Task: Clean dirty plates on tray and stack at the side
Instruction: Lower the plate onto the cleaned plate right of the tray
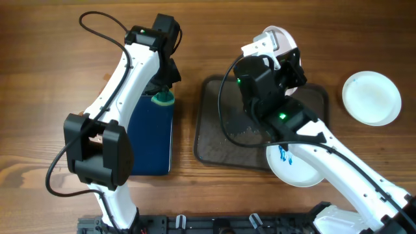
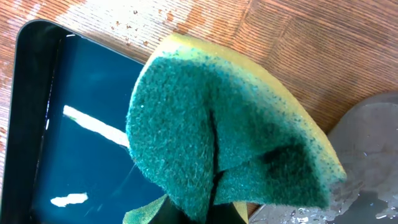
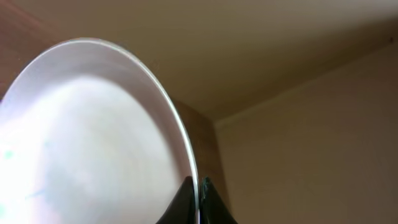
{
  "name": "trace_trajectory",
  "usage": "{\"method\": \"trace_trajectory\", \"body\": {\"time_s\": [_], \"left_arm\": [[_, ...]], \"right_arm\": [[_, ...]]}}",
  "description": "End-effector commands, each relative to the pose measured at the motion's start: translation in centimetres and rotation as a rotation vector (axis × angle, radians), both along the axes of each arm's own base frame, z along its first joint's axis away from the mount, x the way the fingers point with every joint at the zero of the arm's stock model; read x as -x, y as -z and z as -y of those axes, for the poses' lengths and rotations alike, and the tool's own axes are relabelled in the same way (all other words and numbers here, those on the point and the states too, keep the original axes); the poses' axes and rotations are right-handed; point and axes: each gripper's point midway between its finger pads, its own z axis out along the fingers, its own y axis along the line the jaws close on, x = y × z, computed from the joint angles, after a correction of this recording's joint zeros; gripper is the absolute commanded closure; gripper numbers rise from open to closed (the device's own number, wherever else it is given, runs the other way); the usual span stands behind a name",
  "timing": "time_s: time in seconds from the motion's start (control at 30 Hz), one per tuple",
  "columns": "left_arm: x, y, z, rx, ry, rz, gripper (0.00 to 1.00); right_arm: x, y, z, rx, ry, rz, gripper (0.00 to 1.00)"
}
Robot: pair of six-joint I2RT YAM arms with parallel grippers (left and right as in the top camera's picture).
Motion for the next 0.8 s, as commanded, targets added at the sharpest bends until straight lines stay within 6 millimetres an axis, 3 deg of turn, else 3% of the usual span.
{"method": "trace_trajectory", "body": {"time_s": [0.0,0.03,0.1,0.23,0.33,0.4,0.77], "left_arm": [[-0.1,-0.3,-0.2,0.009,-0.024,0.011,0.96],[-0.1,-0.3,-0.2,0.009,-0.024,0.012,0.96],[-0.1,-0.3,-0.2,0.009,-0.024,0.013,0.96],[-0.1,-0.3,-0.2,0.009,-0.024,0.013,0.96],[-0.2,-0.3,-0.2,0.010,-0.024,0.016,0.96],[-0.3,-0.3,-0.2,0.011,-0.024,0.019,0.96],[-0.3,-0.3,-0.2,0.011,-0.024,0.020,0.96]], "right_arm": [[1.1,-1.7,0.7,-0.017,0.048,0.059,0.96],[1.8,-3.4,2.4,0.136,0.151,0.063,0.96],[1.8,-5.4,3.2,0.271,0.196,0.028,0.96],[1.3,-9.1,-0.6,0.336,0.060,0.069,0.96],[1.7,-9.1,-3.7,0.461,-0.068,0.007,0.96],[2.0,-8.9,-4.6,0.538,-0.103,-0.039,0.96],[1.9,-8.7,-5.1,0.676,-0.151,-0.120,0.96]]}}
